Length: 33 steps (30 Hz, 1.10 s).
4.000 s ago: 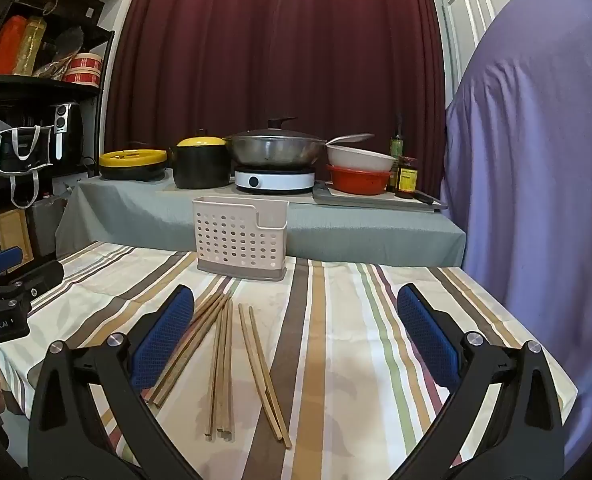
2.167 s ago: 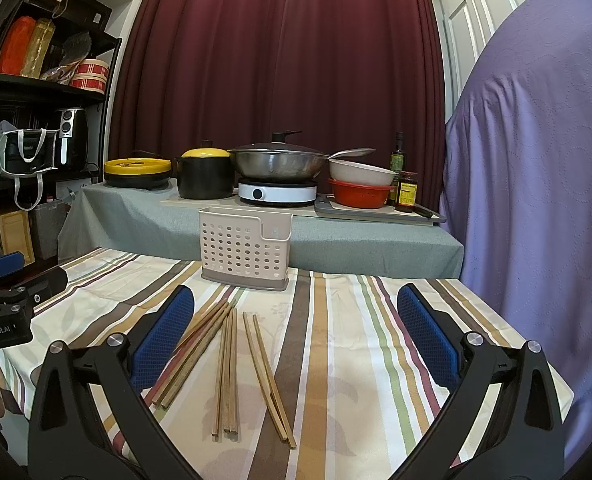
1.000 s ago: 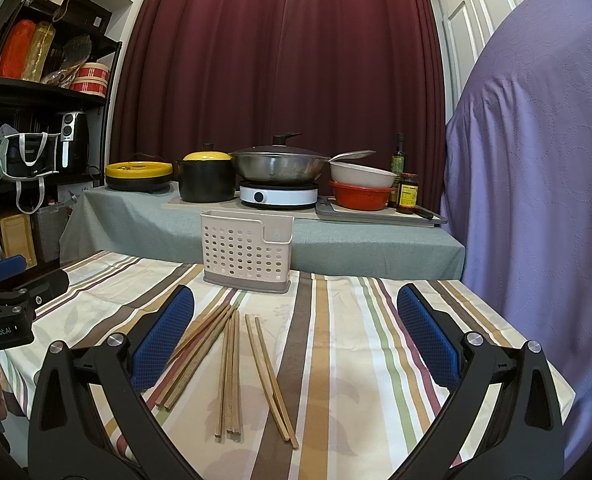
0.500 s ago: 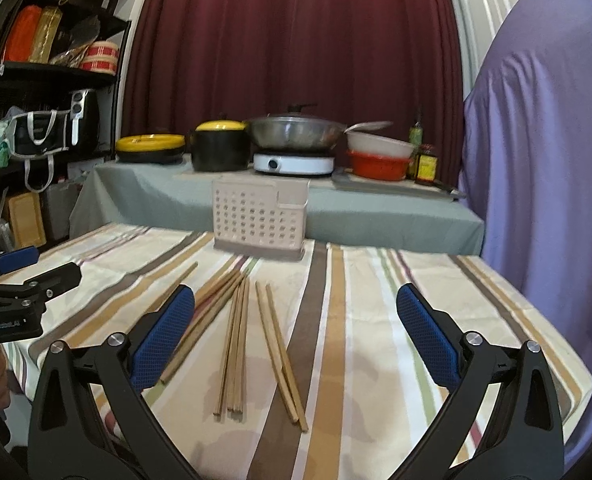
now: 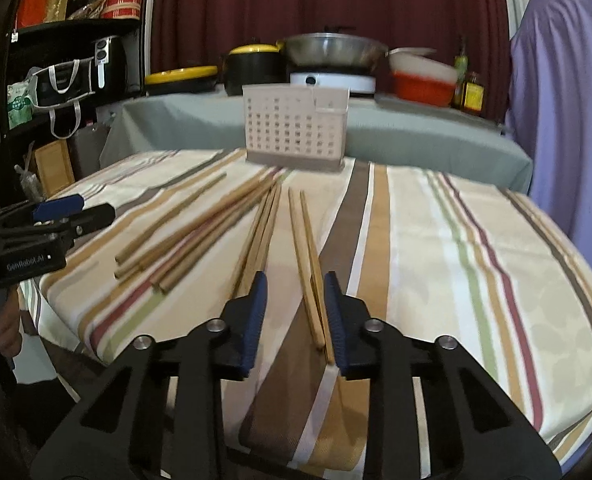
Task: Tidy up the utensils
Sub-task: 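Lower the right tool onto a chopstick while the left tool approaches another chopstick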
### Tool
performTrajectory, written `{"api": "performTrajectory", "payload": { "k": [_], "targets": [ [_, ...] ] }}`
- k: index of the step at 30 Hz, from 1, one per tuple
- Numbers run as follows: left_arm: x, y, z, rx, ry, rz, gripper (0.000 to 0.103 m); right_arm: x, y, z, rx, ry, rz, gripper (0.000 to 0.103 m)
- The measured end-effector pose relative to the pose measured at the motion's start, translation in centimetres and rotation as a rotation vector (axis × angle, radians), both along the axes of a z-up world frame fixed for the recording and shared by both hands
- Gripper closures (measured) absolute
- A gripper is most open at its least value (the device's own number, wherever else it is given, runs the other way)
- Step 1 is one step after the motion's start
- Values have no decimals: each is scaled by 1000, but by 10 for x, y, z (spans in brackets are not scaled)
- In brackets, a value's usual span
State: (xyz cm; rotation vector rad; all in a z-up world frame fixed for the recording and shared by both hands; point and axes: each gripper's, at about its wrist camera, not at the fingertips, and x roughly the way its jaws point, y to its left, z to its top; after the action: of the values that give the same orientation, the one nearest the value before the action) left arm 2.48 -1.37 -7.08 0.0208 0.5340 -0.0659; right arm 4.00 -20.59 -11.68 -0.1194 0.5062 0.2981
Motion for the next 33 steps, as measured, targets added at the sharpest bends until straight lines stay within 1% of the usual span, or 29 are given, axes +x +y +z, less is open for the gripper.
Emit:
{"api": "performTrajectory", "payload": {
  "k": [3, 10, 14, 21, 26, 29, 31, 33],
  "targets": [
    [2, 1, -2, -4, 6, 6, 35, 5, -2, -6, 10, 39, 4, 80],
    [7, 0, -6, -4, 29, 0, 35, 14, -4, -16, 15, 98, -1, 80],
    [8, -2, -7, -3, 35, -6, 35, 16, -6, -17, 19, 101, -12, 80],
    [9, -2, -12, -11, 55, -7, 34, 17, 3, -17, -8, 108, 17, 80],
    [9, 0, -13, -19, 58, -4, 34, 19, -1, -21, 1, 125, -5, 80],
    [10, 0, -15, -28, 67, -4, 34, 19, 0, -20, 2, 120, -4, 84],
    [11, 0, -18, -35, 77, -5, 34, 19, 1, -20, 4, 119, 7, 90],
    [12, 0, -20, -45, 86, -11, 35, 19, 2, -21, 3, 116, 9, 92]
  ]
}}
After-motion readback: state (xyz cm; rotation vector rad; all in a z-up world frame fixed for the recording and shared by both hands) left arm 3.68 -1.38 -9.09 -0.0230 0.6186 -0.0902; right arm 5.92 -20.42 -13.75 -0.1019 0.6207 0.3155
